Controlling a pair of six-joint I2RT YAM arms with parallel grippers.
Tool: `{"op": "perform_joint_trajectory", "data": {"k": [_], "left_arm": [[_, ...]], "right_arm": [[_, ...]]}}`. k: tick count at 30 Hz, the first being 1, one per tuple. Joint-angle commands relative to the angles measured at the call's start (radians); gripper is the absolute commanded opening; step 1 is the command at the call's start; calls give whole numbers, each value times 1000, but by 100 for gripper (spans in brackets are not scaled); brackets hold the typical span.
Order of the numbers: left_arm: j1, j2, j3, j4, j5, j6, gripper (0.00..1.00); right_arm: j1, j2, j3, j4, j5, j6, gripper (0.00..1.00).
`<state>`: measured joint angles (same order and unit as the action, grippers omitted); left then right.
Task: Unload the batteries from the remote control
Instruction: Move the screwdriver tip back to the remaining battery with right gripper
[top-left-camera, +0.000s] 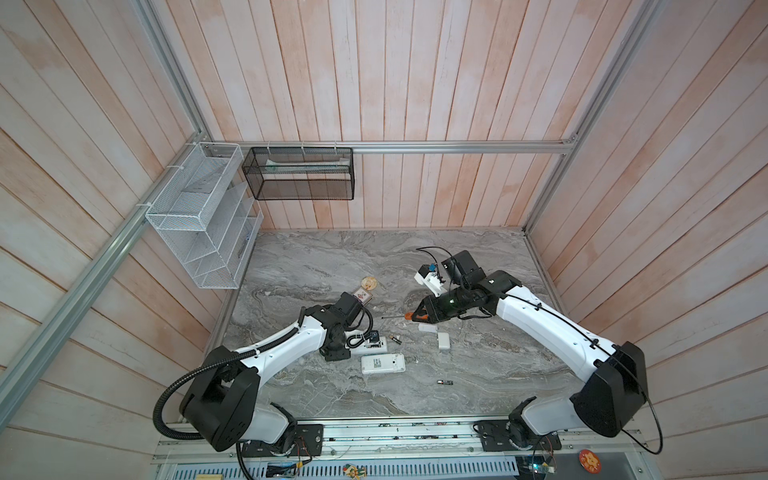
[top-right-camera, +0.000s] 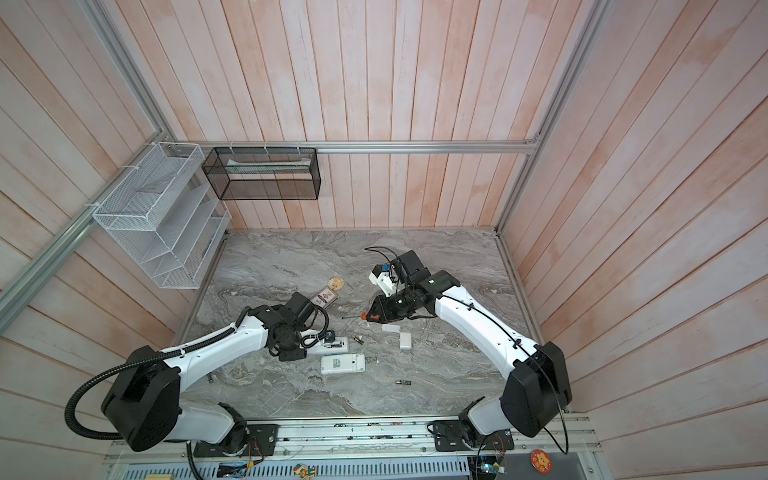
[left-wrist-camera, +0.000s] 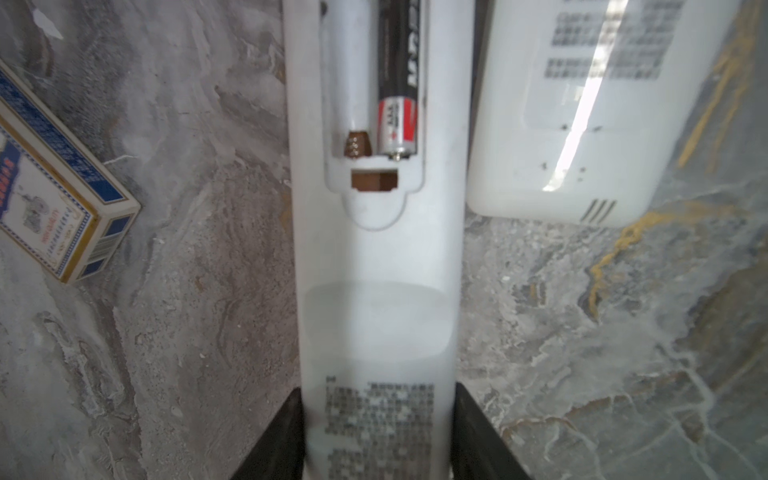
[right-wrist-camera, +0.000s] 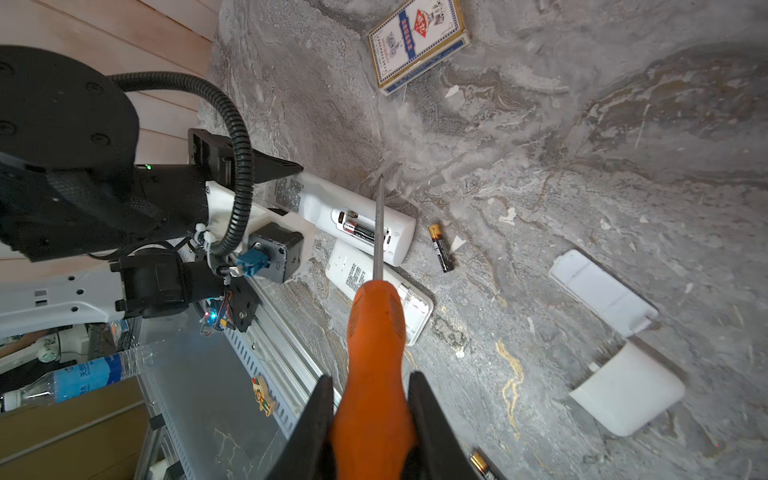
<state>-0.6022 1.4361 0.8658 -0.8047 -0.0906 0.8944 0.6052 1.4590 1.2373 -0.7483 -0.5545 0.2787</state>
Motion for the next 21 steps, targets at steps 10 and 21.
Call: {"op": "perform_joint_trajectory", "data": {"k": [10,21], "left_arm": [[5,43,56,-5,14,9,0],[4,36,58,0,28,3,0]], "right_arm": [[-1,14,-32,-51,-88,-80,7],[54,-2,-92,-86,-117,-52,6]]}}
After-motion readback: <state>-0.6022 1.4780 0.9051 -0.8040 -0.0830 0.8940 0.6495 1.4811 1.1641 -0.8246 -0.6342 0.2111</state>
